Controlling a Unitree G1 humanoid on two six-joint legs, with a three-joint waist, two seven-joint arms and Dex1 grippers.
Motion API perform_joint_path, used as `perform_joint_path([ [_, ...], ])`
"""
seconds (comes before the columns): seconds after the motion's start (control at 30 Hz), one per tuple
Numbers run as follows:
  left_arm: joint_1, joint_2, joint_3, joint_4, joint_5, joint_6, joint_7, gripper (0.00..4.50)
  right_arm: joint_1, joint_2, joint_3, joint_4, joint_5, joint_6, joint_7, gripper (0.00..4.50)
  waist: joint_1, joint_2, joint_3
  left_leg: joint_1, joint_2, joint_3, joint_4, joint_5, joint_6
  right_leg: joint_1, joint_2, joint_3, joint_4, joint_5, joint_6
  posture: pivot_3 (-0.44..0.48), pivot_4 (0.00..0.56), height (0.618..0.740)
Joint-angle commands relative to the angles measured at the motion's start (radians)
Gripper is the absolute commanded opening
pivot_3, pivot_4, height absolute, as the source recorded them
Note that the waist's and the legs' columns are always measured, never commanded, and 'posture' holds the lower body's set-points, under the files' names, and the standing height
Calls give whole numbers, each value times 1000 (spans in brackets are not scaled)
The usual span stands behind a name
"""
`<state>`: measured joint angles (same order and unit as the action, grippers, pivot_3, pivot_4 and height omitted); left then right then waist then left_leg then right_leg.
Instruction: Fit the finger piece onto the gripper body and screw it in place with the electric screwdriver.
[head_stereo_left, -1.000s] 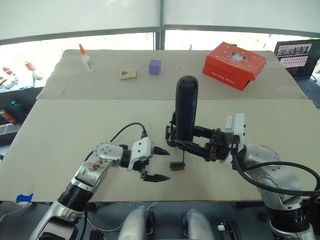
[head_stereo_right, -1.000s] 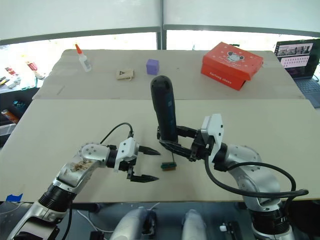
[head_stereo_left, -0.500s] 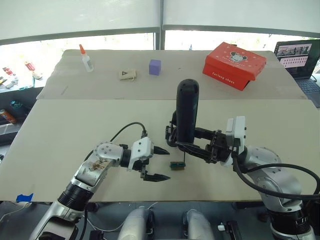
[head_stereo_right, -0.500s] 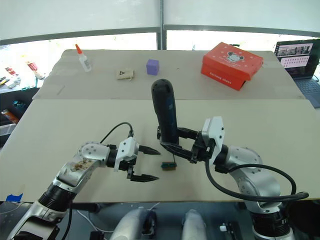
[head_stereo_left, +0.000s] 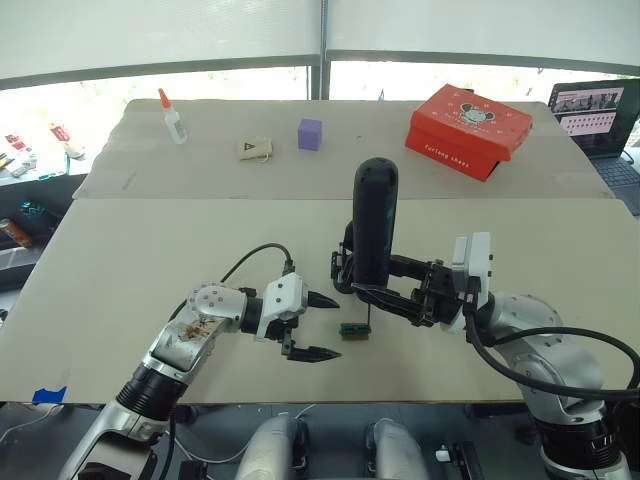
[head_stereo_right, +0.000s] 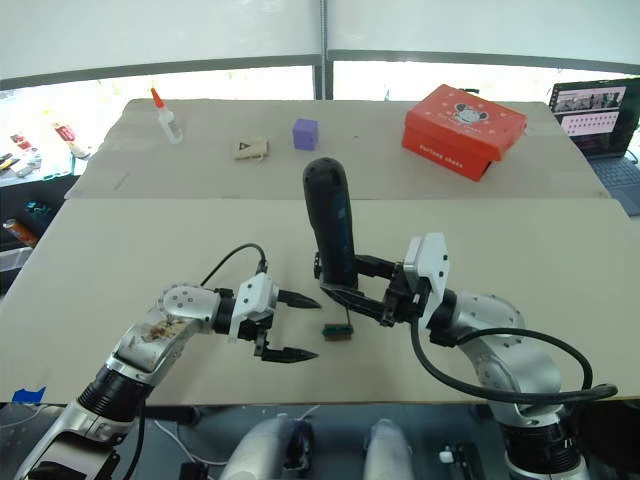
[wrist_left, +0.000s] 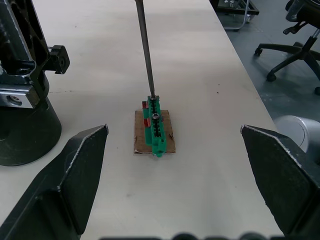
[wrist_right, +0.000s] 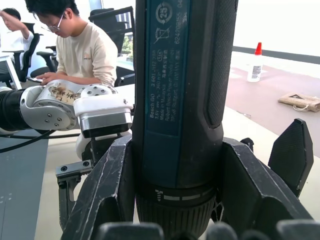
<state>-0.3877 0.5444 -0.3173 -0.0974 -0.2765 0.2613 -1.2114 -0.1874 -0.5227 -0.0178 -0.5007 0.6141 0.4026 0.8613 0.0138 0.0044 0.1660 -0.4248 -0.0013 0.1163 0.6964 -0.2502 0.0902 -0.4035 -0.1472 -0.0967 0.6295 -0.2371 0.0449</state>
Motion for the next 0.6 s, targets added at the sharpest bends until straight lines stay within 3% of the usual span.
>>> perform_joint_path([
  [0.03, -4, 17, 24, -19, -15, -3, -12, 4500, -40, -10, -53, -77, 66, 7, -23, 1922, 0, 0, 0, 0, 0, 0, 0, 0, 0, 0, 0, 0, 0, 0, 0, 0, 150, 740],
  [0.33, 36, 83, 82, -62, -61, 30, -33, 4500, -176, -57, -112, -136, 236, 130, -103, 1922, -1, 0, 0, 0, 0, 0, 0, 0, 0, 0, 0, 0, 0, 0, 0, 0, 150, 740],
  [0.6, 65, 163, 171, -122, -147, 109, -48, 4500, -497, -80, -94, 14, 444, 302, -94, 1922, -4, 0, 0, 0, 1, 0, -1, 0, 0, -1, 0, 0, 0, 0, 0, 0, 150, 740],
])
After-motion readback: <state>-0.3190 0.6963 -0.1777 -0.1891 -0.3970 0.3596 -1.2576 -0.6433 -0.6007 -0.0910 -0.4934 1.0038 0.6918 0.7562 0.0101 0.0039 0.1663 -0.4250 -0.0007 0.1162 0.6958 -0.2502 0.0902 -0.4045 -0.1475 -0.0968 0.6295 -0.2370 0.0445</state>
